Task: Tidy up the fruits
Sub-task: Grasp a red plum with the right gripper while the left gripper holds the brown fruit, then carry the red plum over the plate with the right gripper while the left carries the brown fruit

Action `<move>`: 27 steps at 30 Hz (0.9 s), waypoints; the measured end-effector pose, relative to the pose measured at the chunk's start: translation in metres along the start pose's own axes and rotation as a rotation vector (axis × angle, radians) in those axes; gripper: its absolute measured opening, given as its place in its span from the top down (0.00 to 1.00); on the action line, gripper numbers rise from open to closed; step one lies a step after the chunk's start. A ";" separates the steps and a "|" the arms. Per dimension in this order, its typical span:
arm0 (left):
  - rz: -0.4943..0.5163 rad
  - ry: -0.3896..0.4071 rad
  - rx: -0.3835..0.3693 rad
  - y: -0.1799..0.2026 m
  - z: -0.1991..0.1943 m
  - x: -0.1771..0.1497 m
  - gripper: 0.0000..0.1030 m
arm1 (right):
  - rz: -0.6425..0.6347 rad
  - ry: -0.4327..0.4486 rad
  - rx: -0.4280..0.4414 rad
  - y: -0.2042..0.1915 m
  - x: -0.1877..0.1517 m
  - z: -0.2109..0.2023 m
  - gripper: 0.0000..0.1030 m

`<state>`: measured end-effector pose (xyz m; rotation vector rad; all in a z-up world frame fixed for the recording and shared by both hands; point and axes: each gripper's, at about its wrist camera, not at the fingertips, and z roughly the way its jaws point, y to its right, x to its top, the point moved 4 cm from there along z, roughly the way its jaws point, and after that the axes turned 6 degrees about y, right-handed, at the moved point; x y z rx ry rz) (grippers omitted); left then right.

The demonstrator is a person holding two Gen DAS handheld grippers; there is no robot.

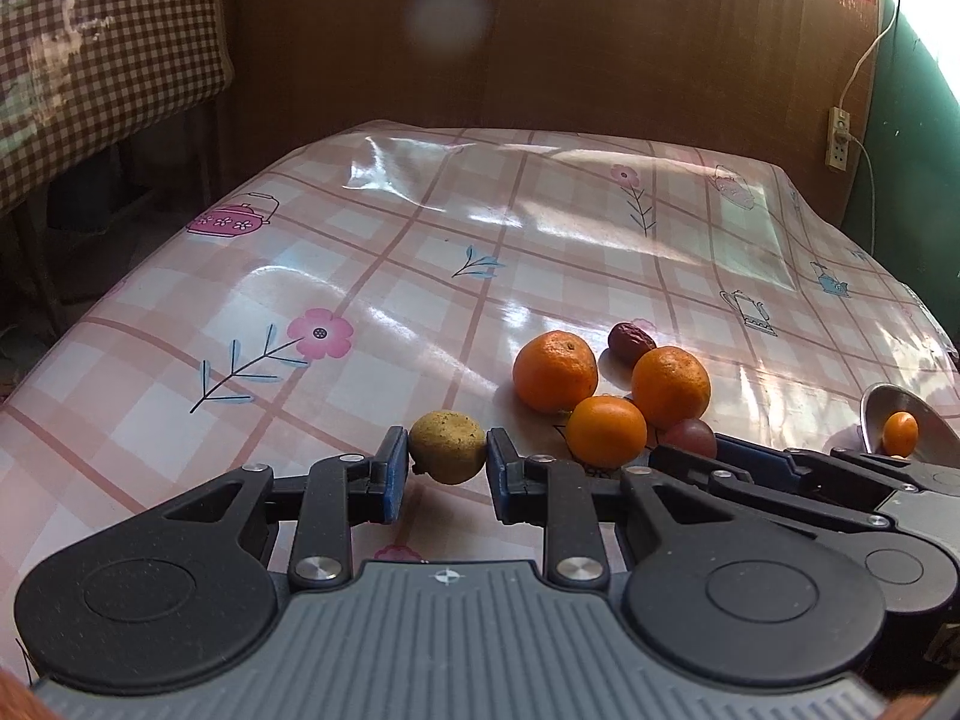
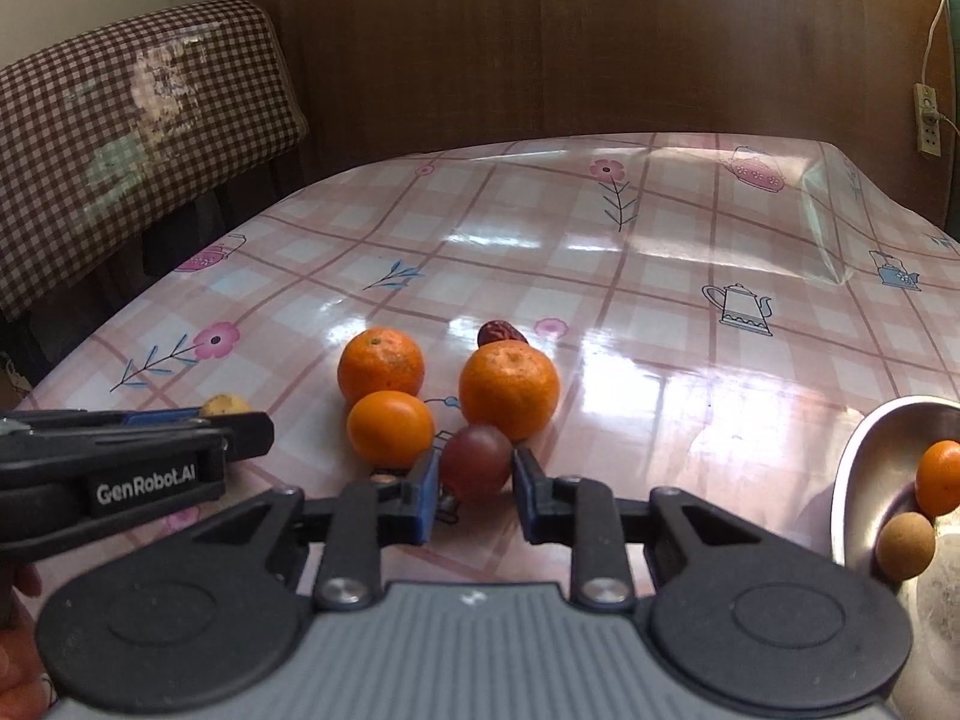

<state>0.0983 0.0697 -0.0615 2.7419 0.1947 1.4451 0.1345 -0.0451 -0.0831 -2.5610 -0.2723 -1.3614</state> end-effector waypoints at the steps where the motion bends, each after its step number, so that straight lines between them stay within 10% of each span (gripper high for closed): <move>1: -0.001 0.001 -0.002 0.001 -0.001 0.001 0.72 | 0.002 -0.001 -0.002 0.000 0.001 -0.002 0.74; 27: 0.061 0.066 -0.086 0.052 -0.067 0.008 0.72 | 0.003 0.059 -0.125 0.028 0.003 -0.087 0.74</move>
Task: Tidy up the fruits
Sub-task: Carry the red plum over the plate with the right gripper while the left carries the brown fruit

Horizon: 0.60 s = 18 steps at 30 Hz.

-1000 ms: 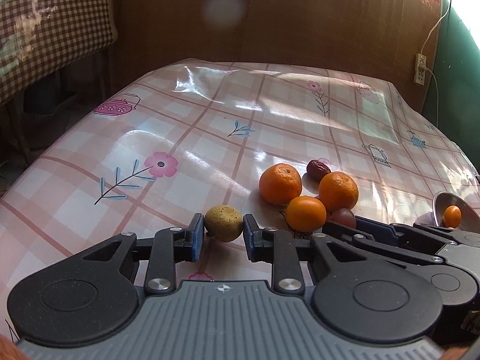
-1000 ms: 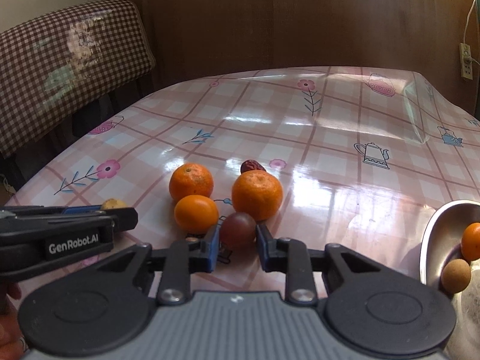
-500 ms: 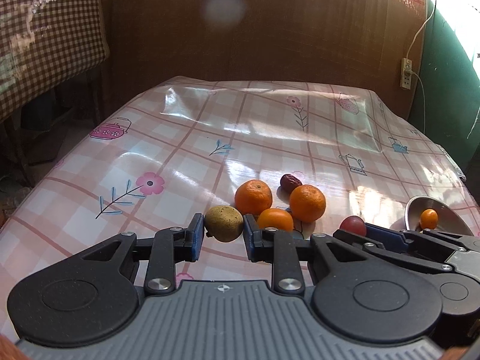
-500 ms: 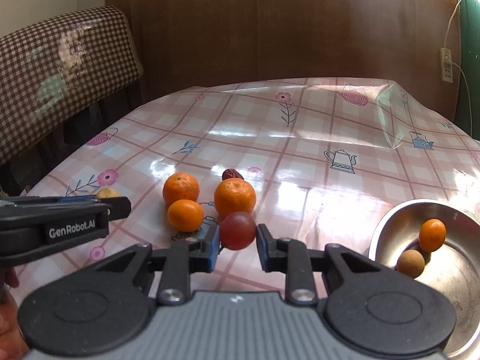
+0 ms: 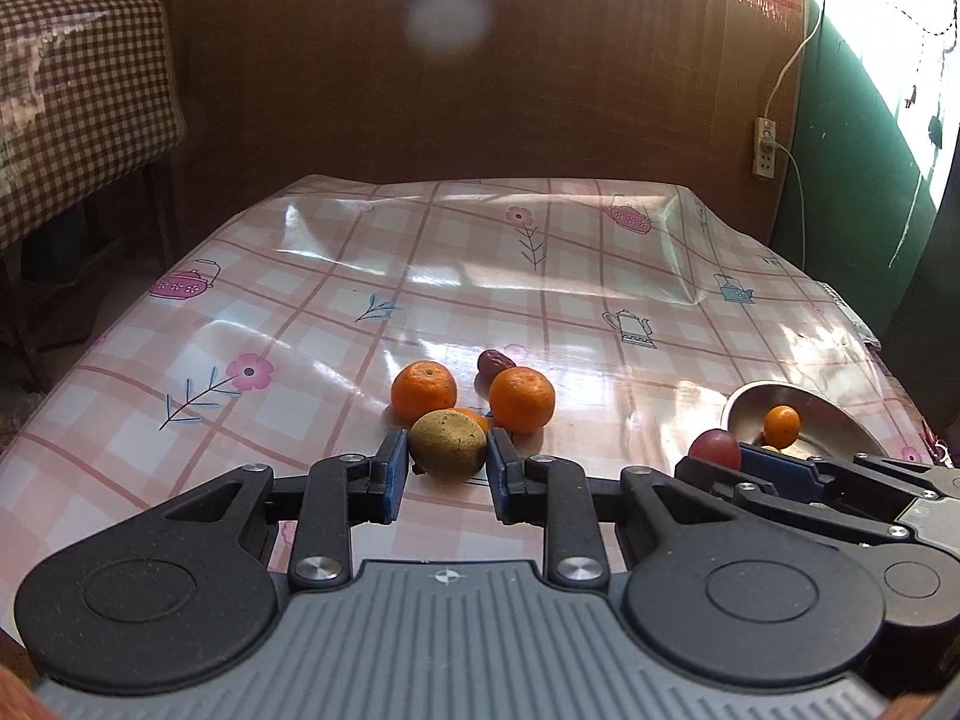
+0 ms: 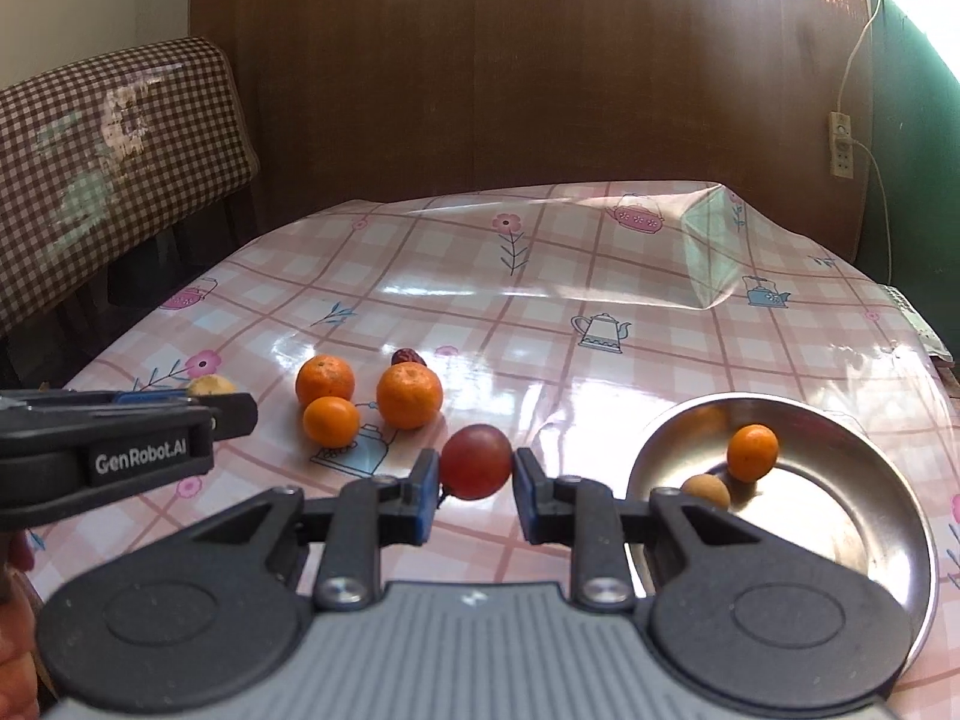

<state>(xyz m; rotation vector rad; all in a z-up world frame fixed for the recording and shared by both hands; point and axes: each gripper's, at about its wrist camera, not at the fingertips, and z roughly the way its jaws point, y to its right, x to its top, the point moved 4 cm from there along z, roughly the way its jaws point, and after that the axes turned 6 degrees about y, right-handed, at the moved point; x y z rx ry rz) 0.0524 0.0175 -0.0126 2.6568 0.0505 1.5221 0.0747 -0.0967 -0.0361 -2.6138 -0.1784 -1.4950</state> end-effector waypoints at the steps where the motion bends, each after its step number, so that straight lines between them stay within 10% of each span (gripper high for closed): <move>1: 0.003 0.001 -0.004 0.003 -0.001 0.000 0.72 | 0.000 0.003 -0.006 0.002 0.000 -0.002 0.74; 18: 0.045 -0.001 -0.085 0.045 -0.008 0.001 0.72 | 0.033 0.020 -0.079 0.038 -0.006 -0.033 0.74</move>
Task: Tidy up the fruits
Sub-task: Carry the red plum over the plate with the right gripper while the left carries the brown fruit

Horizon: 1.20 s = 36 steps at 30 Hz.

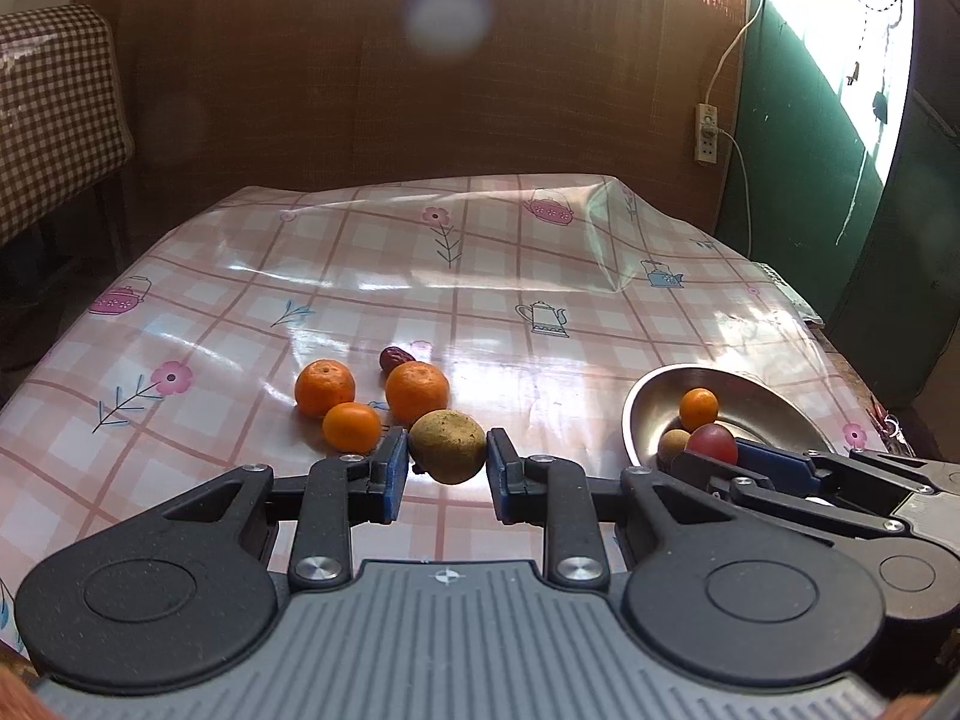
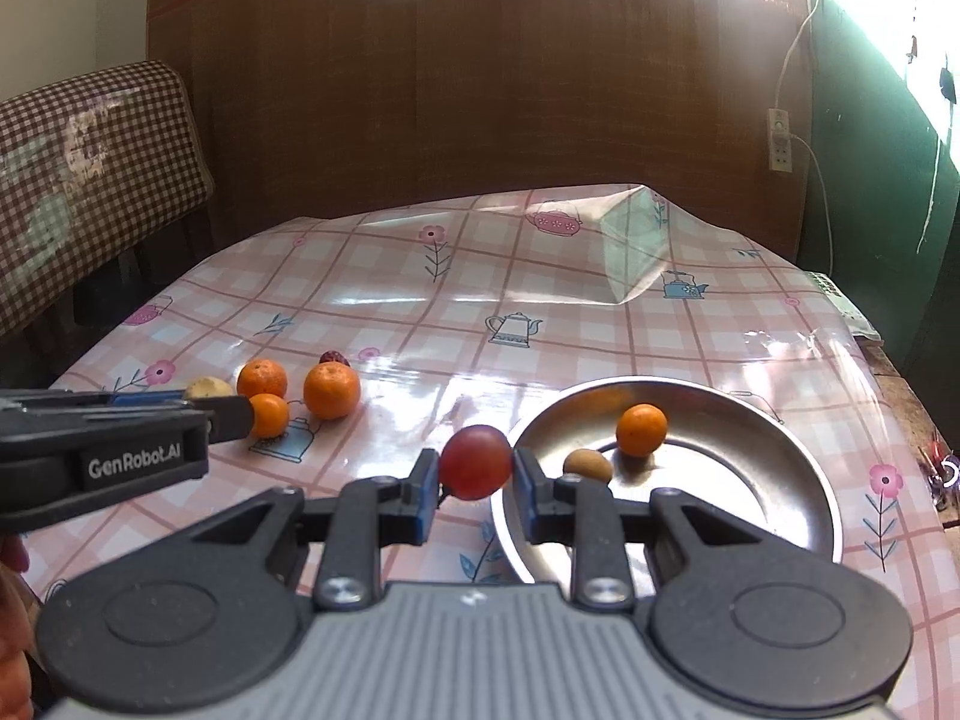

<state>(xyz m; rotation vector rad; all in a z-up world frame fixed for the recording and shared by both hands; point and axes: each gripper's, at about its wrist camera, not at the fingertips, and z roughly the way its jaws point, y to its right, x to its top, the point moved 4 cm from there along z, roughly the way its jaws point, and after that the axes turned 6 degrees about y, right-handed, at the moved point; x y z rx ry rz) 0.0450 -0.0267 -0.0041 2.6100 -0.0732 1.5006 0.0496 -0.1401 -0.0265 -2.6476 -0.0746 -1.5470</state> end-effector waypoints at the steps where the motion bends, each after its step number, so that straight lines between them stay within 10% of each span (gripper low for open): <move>1: 0.003 0.000 -0.005 0.003 0.000 0.000 0.72 | 0.001 0.002 -0.005 0.002 0.000 -0.001 0.74; 36: 0.106 -0.035 -0.148 0.080 0.030 -0.006 0.72 | 0.086 0.001 -0.173 0.083 -0.015 -0.020 0.74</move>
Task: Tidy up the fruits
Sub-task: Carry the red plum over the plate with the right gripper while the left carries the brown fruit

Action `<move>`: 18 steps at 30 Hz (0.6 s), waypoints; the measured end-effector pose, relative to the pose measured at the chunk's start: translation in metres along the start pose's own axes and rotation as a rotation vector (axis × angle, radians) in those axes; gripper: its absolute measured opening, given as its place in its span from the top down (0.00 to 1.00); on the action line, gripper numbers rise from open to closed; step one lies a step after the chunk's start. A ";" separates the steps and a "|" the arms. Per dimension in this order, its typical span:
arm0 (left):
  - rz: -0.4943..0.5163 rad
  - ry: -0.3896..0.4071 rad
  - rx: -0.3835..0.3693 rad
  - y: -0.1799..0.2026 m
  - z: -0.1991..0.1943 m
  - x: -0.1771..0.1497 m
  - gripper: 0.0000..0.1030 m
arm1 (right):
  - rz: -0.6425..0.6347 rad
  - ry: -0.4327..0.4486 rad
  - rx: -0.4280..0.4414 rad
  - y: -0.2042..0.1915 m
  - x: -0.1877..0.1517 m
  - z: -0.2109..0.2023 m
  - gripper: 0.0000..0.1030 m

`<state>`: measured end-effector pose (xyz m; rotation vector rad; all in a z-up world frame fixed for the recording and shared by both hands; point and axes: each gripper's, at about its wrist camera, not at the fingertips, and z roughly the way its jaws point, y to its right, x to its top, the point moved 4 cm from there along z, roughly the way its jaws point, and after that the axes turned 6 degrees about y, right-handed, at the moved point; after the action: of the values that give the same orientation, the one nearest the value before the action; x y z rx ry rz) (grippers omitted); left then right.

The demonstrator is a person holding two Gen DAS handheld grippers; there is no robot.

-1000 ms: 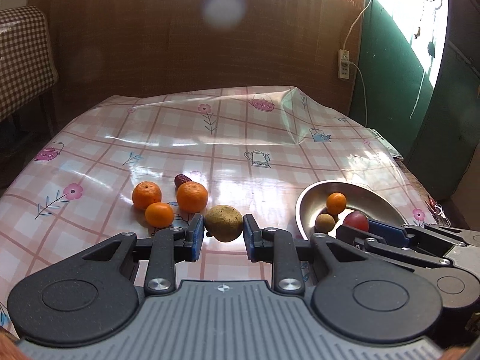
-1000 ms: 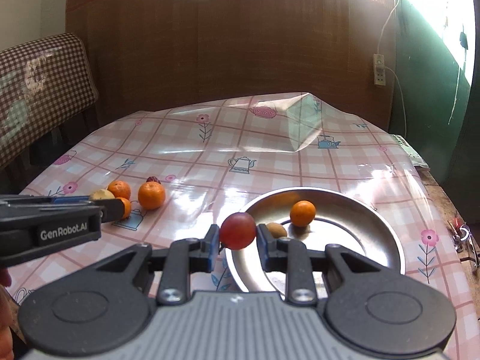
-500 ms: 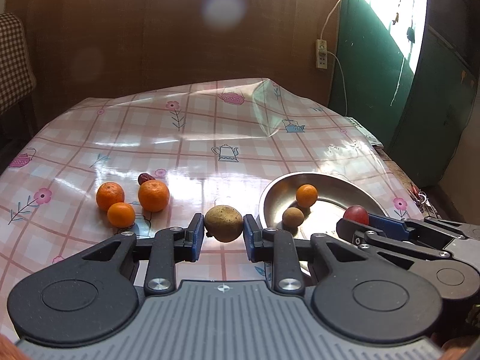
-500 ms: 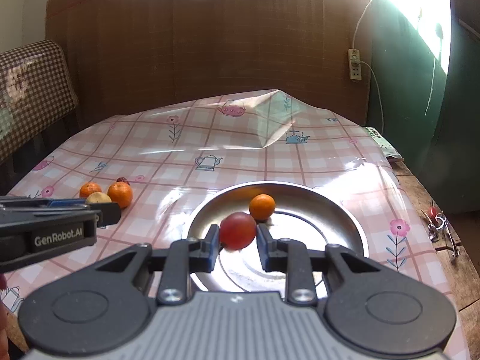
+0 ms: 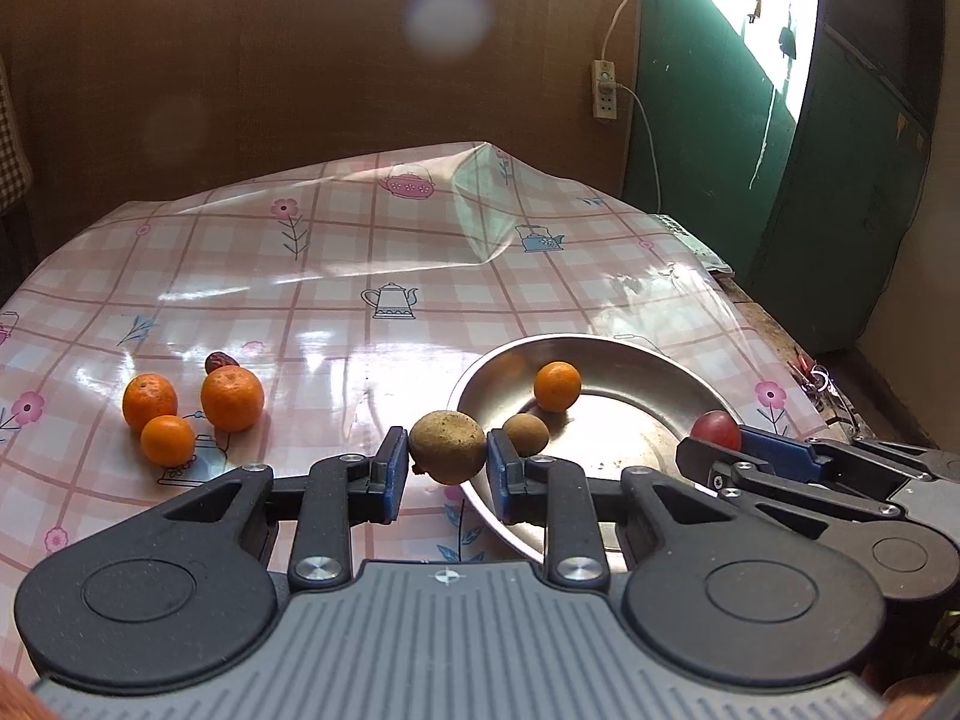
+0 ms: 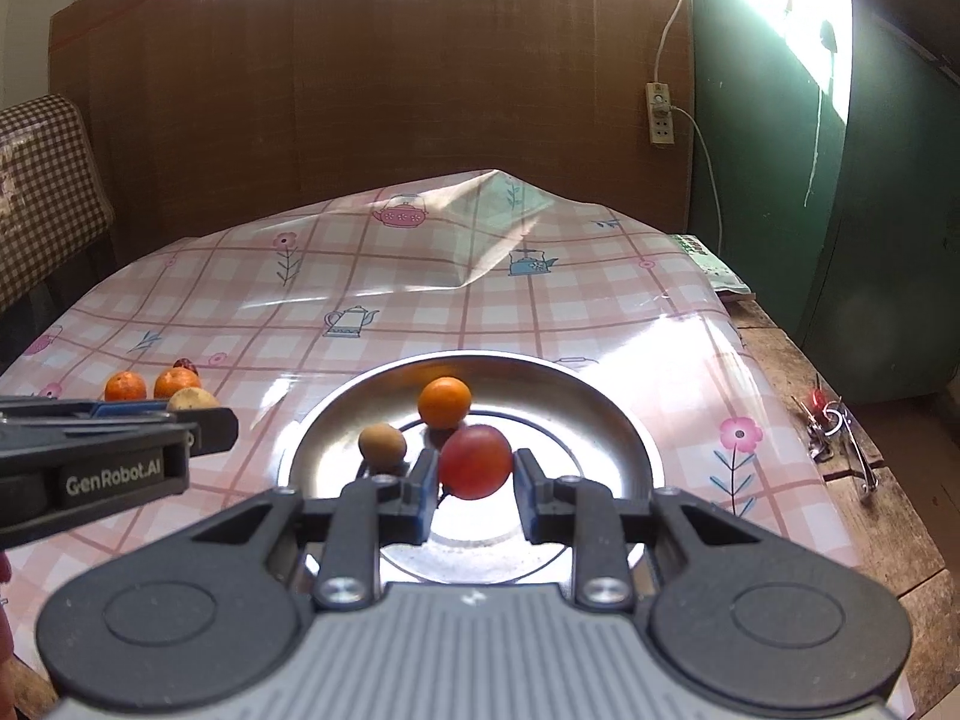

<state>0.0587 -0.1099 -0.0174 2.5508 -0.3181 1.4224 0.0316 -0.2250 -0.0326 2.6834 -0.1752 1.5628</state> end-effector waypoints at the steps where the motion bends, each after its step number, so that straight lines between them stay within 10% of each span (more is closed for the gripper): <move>1: 0.002 -0.002 -0.003 0.002 0.003 0.000 0.72 | 0.004 -0.002 -0.004 0.002 -0.001 0.000 0.74; 18: 0.035 -0.047 -0.058 0.032 0.028 -0.008 0.71 | 0.043 -0.032 -0.069 0.036 -0.012 0.012 0.74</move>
<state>0.0679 -0.1480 -0.0364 2.5468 -0.4070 1.3462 0.0320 -0.2607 -0.0501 2.6704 -0.2839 1.4958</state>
